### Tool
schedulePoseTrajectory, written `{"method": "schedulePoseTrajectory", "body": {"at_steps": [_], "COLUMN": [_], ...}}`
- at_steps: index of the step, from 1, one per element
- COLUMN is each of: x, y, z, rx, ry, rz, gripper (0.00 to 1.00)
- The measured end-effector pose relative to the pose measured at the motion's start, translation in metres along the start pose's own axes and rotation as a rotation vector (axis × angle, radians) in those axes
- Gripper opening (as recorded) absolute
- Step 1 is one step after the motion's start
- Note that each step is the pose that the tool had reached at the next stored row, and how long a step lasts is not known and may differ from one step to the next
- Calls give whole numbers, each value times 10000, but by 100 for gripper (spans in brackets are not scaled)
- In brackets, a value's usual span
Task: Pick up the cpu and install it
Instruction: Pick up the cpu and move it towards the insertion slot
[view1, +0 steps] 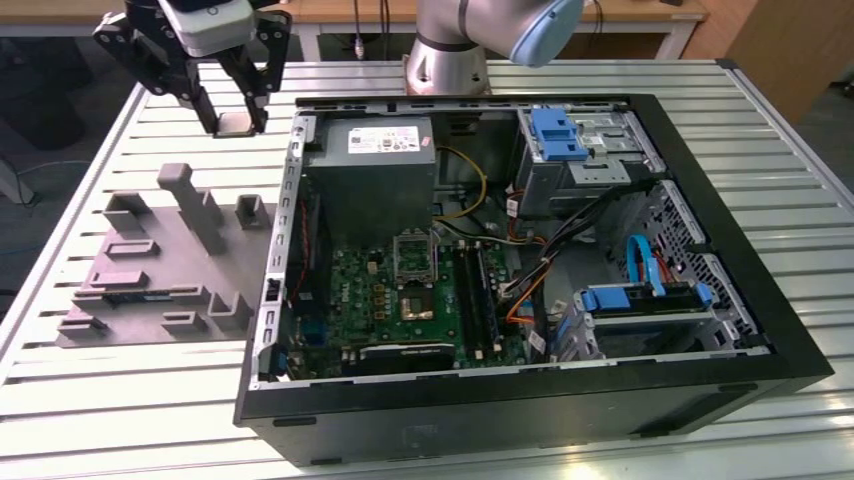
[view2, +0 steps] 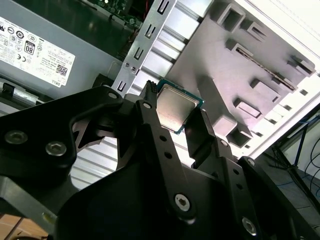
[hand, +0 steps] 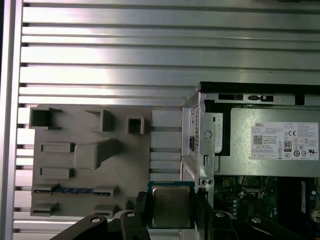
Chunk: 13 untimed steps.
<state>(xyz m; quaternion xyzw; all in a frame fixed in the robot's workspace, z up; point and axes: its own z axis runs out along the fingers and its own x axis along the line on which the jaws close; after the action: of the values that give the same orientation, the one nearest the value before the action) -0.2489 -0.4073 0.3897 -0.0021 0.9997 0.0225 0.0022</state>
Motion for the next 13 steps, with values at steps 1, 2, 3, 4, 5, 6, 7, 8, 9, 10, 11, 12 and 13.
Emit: {"method": "schedulePoseTrajectory", "body": {"at_steps": [1, 2, 3, 4, 5, 6, 7, 8, 9, 10, 11, 12, 13], "x": [-3, -7, -11, -15, -19, -24, -28, -32, -36, -42, -47, -53, -59], "y": [0, 0, 0, 0, 0, 0, 0, 0, 0, 0, 0, 0, 0], "z": [0, 0, 0, 0, 0, 0, 0, 0, 0, 0, 0, 0, 1], "rx": [0, -1, 0, 0, 0, 0, 0, 0, 0, 0, 0, 0, 0], "ry": [0, 0, 0, 1, 0, 0, 0, 0, 1, 0, 0, 0, 0], "rz": [0, 0, 0, 0, 0, 0, 0, 0, 0, 0, 0, 0, 0], "gripper": [47, 47, 47, 47, 47, 47, 47, 47, 47, 47, 47, 47, 47]}}
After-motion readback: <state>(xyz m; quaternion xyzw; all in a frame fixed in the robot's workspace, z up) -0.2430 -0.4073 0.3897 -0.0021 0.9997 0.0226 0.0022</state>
